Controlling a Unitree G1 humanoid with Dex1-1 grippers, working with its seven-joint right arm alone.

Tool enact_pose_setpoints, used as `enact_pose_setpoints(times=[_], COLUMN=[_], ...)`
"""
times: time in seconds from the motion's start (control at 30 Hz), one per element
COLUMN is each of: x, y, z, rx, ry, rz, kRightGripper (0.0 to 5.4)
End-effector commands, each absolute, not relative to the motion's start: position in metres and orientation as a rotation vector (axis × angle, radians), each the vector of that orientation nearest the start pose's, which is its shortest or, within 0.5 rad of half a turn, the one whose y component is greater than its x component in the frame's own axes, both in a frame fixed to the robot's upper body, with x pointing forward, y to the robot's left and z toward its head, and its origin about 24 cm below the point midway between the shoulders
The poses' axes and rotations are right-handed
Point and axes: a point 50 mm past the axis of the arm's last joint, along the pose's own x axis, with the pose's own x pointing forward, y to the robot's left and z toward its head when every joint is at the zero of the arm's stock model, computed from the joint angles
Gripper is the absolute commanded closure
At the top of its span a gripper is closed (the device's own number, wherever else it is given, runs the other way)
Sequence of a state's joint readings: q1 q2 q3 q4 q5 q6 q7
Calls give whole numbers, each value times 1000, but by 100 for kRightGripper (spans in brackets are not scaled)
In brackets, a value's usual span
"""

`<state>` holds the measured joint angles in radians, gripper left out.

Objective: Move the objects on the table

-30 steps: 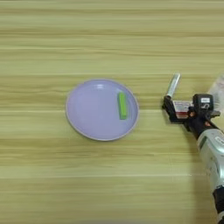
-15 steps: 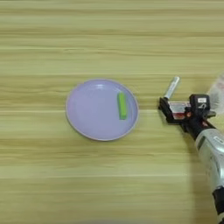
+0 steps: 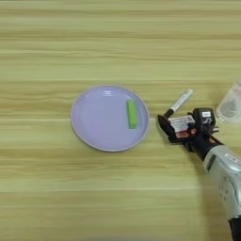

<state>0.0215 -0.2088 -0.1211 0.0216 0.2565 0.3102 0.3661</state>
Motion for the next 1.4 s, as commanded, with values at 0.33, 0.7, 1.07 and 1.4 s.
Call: enact_pose_setpoints(times=[0.33, 0.7, 1.07, 1.4], x=[235, 234, 228, 227], y=[-185, -189, -195, -198], z=[25, 30, 20, 11], rx=[122, 50, -93, -108], ry=[299, 266, 298, 327], rz=[317, 304, 299, 297], kRightGripper=[2, 2, 2, 2])
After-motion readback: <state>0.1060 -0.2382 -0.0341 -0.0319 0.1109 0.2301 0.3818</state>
